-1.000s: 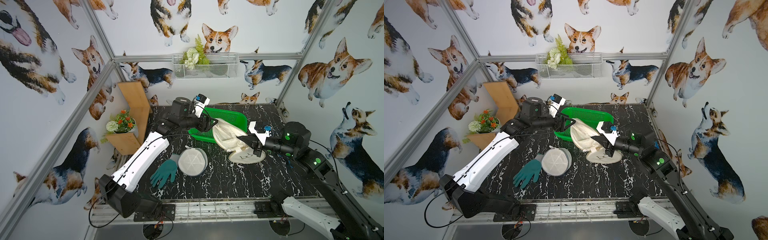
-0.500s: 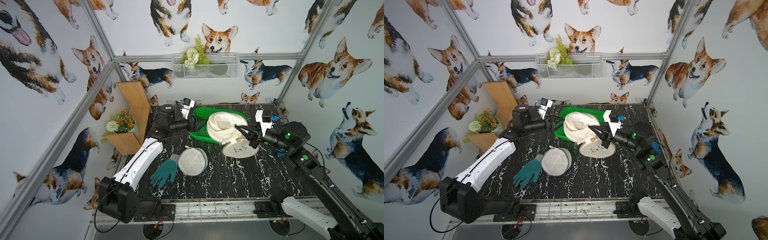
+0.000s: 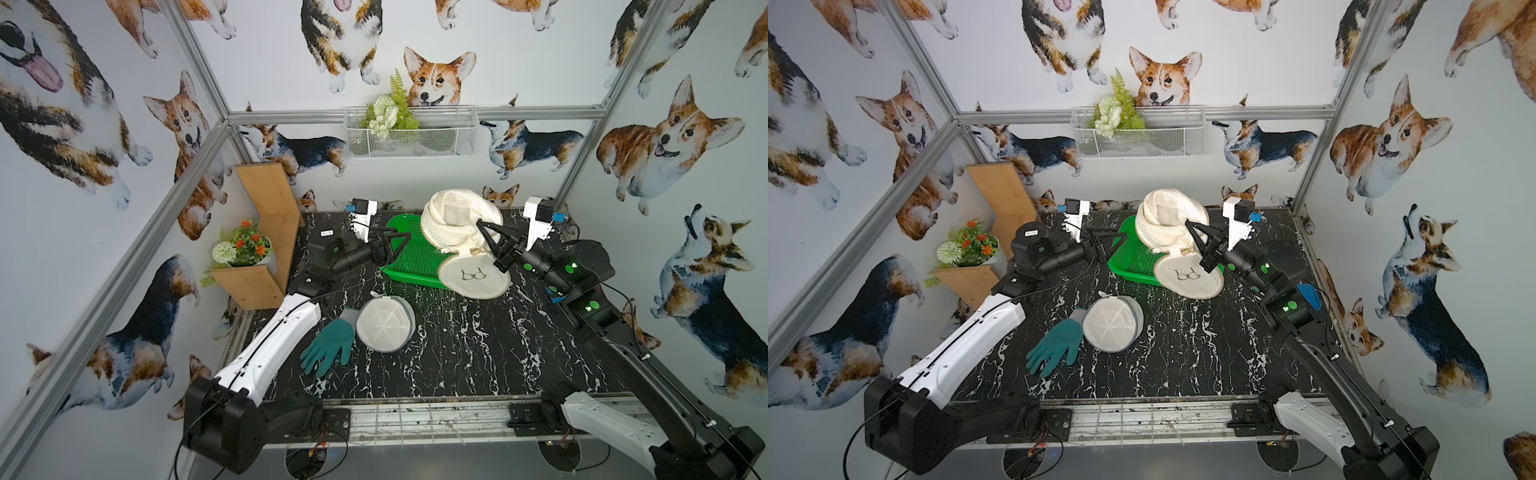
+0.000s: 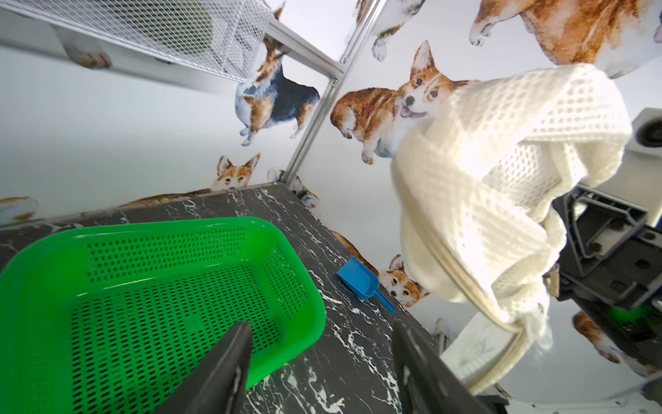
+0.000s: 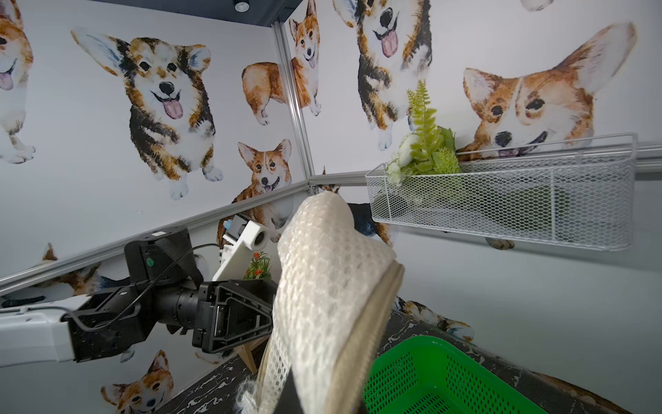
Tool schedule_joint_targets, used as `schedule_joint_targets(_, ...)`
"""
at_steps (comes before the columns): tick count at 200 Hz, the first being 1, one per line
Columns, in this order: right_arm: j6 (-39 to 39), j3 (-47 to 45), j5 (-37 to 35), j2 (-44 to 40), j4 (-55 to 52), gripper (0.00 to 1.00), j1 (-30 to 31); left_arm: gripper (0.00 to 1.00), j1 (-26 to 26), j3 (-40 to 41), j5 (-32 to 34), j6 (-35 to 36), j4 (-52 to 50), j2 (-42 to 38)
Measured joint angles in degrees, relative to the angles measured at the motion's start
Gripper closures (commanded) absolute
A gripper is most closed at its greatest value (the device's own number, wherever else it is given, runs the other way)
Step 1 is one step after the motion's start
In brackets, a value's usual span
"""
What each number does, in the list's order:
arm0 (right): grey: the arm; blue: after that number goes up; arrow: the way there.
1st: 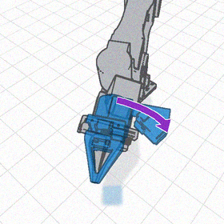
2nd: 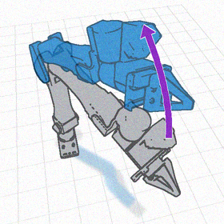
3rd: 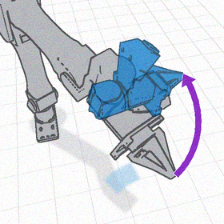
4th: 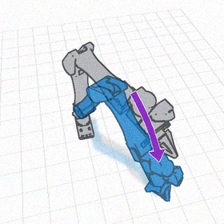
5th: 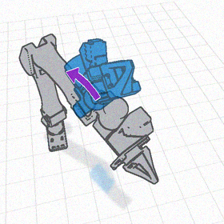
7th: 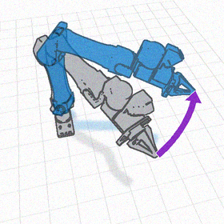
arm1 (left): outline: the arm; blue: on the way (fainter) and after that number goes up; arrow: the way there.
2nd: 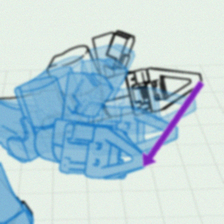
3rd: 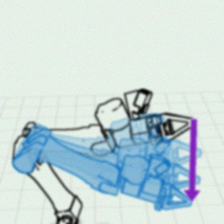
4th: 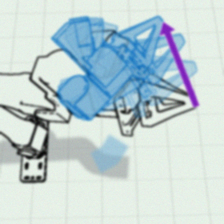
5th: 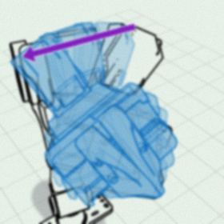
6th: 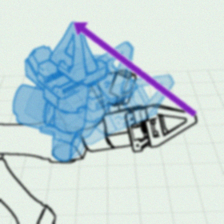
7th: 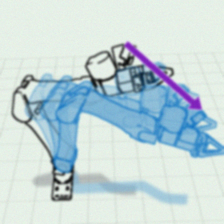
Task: Turn the laundry bag inside out
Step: Turn over the laundry bag.
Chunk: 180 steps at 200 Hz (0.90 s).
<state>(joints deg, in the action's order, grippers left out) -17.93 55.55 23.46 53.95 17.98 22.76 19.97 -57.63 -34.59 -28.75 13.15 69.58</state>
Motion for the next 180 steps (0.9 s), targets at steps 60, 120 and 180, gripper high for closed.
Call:
schedule_joint_targets(60,-5.7,2.4,-0.4,0.9,-0.8,1.0,-0.3,0.34,17.8,1.8,21.4,33.3,-1.1,-11.2)
schedule_joint_targets(120,-10.9,8.2,-0.7,1.7,-9.5,1.0,-0.8,0.34,20.4,2.1,37.0,67.1,-0.2,-11.1)
schedule_joint_targets(180,-19.5,15.8,2.3,4.7,-22.4,1.0,-1.6,0.39,20.5,-1.7,36.0,84.5,0.3,-6.9)
